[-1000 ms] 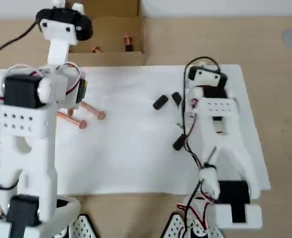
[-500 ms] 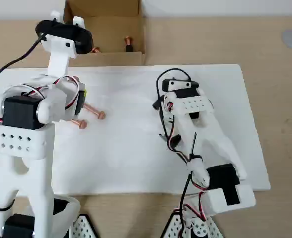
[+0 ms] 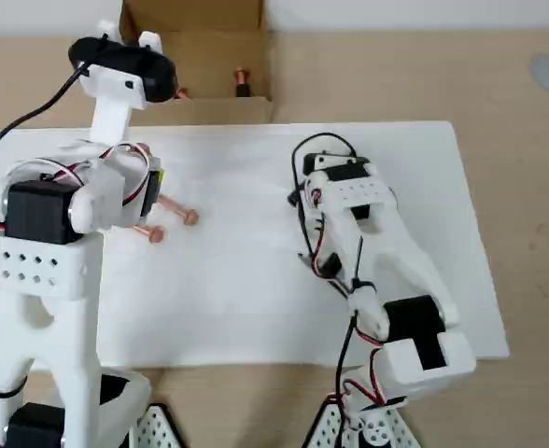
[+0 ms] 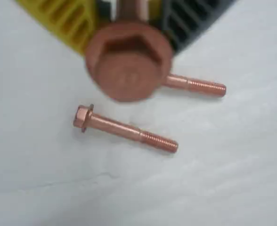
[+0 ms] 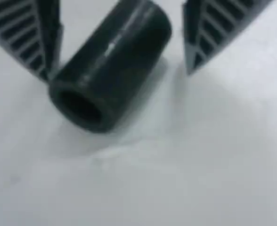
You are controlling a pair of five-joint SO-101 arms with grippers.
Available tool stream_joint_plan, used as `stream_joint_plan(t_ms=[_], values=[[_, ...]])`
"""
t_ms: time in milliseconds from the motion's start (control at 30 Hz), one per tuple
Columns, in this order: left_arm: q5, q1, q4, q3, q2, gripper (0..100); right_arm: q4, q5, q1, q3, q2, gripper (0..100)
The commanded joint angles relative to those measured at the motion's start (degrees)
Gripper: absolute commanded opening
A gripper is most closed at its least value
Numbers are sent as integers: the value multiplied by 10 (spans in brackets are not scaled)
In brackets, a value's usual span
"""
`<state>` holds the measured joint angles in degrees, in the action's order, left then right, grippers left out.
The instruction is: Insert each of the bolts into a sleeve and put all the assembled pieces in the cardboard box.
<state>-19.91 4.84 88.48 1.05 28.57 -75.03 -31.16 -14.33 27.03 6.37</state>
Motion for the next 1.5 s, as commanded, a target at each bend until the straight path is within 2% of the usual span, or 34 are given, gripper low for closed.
stream_joint_plan(t_ms=[0,233,500,667,800,1033,1200,1467], values=[[-17,-1,-8,2,20,13,4,-3,15,-5,15,138],[-18,-1,-8,2,20,13,5,-2,15,-15,17,19],[-18,-1,-7,3,21,13,5,-1,16,-17,15,11],[-7,0,-7,7,27,10,2,26,53,-62,14,10],[47,18,-11,7,109,10,-46,42,85,-127,14,10],[54,83,-13,-10,253,10,-196,43,87,-312,14,10],[51,76,-45,-92,291,10,-273,44,82,-456,14,10],[55,-11,-90,-156,359,10,-265,107,76,-560,-118,10]])
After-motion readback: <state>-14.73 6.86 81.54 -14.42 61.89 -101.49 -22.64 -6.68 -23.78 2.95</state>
